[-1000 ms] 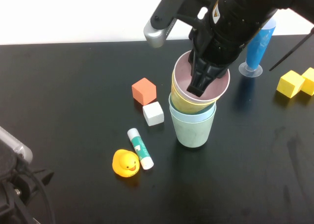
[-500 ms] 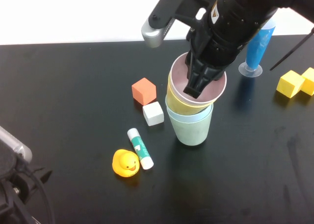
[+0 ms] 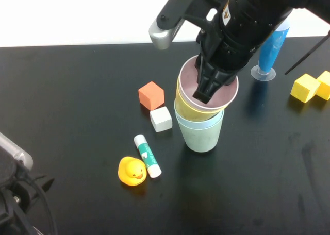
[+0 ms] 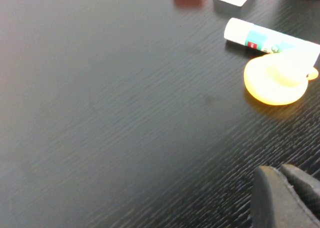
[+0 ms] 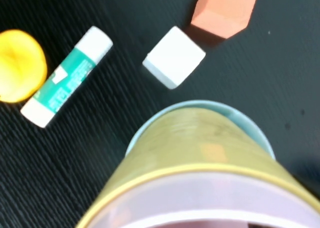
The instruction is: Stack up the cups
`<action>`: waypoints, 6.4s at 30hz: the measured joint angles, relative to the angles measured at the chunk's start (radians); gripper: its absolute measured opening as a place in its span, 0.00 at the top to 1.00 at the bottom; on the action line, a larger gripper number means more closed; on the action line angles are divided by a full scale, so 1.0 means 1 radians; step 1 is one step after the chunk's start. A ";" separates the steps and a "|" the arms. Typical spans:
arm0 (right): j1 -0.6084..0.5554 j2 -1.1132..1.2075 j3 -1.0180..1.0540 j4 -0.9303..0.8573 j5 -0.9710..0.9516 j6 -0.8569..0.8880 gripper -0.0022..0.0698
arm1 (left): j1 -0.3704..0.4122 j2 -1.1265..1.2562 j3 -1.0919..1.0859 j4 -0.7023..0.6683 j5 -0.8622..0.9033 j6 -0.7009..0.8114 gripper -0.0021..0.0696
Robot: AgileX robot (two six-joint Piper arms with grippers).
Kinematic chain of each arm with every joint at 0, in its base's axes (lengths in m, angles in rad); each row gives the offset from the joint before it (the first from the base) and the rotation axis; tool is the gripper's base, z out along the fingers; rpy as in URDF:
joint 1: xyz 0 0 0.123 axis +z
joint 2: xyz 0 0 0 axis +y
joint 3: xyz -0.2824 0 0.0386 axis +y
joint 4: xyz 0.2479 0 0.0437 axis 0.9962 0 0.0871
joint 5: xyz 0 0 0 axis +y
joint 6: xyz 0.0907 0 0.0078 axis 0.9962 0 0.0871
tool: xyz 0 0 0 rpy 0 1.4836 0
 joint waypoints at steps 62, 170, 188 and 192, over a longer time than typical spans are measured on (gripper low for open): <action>-0.002 -1.294 1.333 -0.016 -0.995 0.199 0.94 | 0.000 -0.367 0.289 0.583 -0.152 -0.755 0.97; -0.774 -1.854 1.990 0.085 -0.894 0.302 0.94 | 0.531 -0.689 0.717 -0.306 -0.439 -0.103 0.97; -0.774 -1.854 1.990 0.085 -0.893 0.300 0.94 | 0.690 -0.702 0.717 -0.367 -0.414 0.083 0.97; -0.774 -1.854 1.990 0.085 -0.893 0.300 0.94 | 0.690 -0.704 0.717 -0.367 -0.414 0.083 0.97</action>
